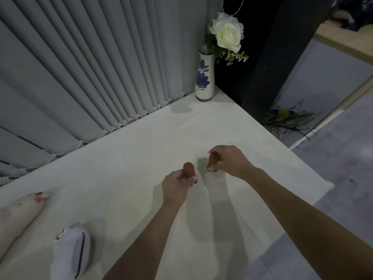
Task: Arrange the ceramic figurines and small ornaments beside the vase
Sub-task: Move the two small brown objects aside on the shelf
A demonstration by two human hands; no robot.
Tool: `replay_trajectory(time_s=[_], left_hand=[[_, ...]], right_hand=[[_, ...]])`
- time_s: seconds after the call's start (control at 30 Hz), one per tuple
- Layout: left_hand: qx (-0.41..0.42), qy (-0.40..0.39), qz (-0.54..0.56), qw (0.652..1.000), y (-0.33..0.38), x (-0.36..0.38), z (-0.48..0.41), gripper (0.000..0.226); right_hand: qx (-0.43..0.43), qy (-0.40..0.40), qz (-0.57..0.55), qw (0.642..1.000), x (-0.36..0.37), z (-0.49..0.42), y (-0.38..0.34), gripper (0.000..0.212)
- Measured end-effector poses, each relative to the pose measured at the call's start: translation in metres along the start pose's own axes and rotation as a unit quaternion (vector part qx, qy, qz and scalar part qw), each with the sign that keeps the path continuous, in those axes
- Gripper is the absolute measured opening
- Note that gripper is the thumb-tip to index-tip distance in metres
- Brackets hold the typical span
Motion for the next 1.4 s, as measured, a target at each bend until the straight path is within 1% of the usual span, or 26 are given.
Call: replay_trajectory(time_s=[0.1, 0.2, 0.3, 0.37, 0.4, 0.43, 0.5, 0.6, 0.7, 0.87, 0.97, 1.0, 1.07, 1.13, 1.2, 1.27, 1.33, 1.4], left_hand=[[0.027, 0.004, 0.004, 1.0, 0.002, 0.017, -0.002, 0.02], [0.04, 0.002, -0.016, 0.999, 0.0, 0.028, -0.005, 0.012], [0.049, -0.013, -0.066, 0.997, -0.001, 0.035, -0.007, 0.019], [0.046, -0.001, -0.063, 0.997, -0.001, 0.036, -0.006, 0.017], [0.053, 0.038, -0.074, 0.995, 0.001, 0.034, -0.004, 0.018], [0.044, 0.056, -0.054, 0.996, -0.001, 0.033, -0.004, 0.019], [0.054, 0.043, -0.033, 0.997, -0.006, 0.036, -0.005, 0.02], [0.054, 0.01, 0.027, 0.998, -0.006, 0.04, -0.002, 0.016], [0.097, 0.003, -0.016, 0.995, -0.002, 0.038, 0.001, 0.011], [0.099, 0.008, -0.042, 0.994, -0.005, 0.036, -0.003, 0.007], [0.099, -0.005, -0.041, 0.994, -0.006, 0.037, -0.004, 0.008], [0.102, -0.006, -0.043, 0.994, -0.006, 0.036, -0.004, 0.011], [0.107, -0.003, -0.052, 0.993, -0.007, 0.035, -0.005, 0.023], [0.115, -0.007, -0.075, 0.991, -0.008, 0.032, -0.003, 0.025], [0.121, -0.01, -0.094, 0.988, -0.009, 0.024, 0.0, 0.045], [0.131, 0.0, -0.108, 0.986, -0.007, 0.01, 0.004, 0.055], [0.145, 0.023, -0.131, 0.98, -0.005, -0.009, 0.008, 0.058], [0.147, 0.044, -0.127, 0.98, -0.002, -0.033, 0.013, 0.058]], right_hand=[[-0.046, -0.031, 0.029, 0.998, -0.003, 0.001, 0.0, 0.044], [-0.084, -0.062, 0.059, 0.993, -0.002, 0.001, -0.001, 0.043], [-0.103, -0.077, 0.068, 0.989, -0.001, 0.002, -0.001, 0.041], [-0.106, -0.075, 0.059, 0.99, -0.001, 0.003, 0.0, 0.04], [-0.107, -0.075, 0.051, 0.99, 0.0, 0.003, 0.001, 0.04], [-0.106, -0.075, 0.043, 0.991, 0.002, 0.004, 0.003, 0.04], [-0.1, -0.071, 0.039, 0.992, 0.005, 0.005, 0.007, 0.041], [-0.092, -0.054, 0.048, 0.993, 0.009, 0.005, 0.014, 0.041], [-0.087, -0.038, 0.039, 0.995, 0.012, 0.004, 0.019, 0.037], [-0.093, -0.034, 0.022, 0.995, 0.013, 0.003, 0.021, 0.031], [-0.093, -0.033, 0.009, 0.995, 0.014, 0.003, 0.021, 0.033], [-0.088, -0.035, 0.002, 0.995, 0.015, 0.004, 0.021, 0.037], [-0.08, -0.044, -0.014, 0.996, 0.014, 0.005, 0.02, 0.05], [-0.083, -0.059, -0.019, 0.995, 0.01, 0.006, 0.018, 0.065], [-0.088, -0.077, -0.018, 0.993, 0.001, 0.007, 0.013, 0.077], [-0.104, -0.08, -0.014, 0.991, -0.01, 0.007, 0.002, 0.081], [-0.13, -0.072, 0.004, 0.989, -0.02, 0.005, -0.016, 0.081], [-0.16, -0.063, 0.028, 0.985, -0.026, 0.001, -0.039, 0.079]])
Point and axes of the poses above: each hand's wrist, its own z-axis away from the middle knuckle, its own x-axis out of the palm, y = z × x, the point moved 5 cm from there along -z, towards the middle knuckle, and after that the axes turned 8 degrees about -x, right-handed, at the moved point
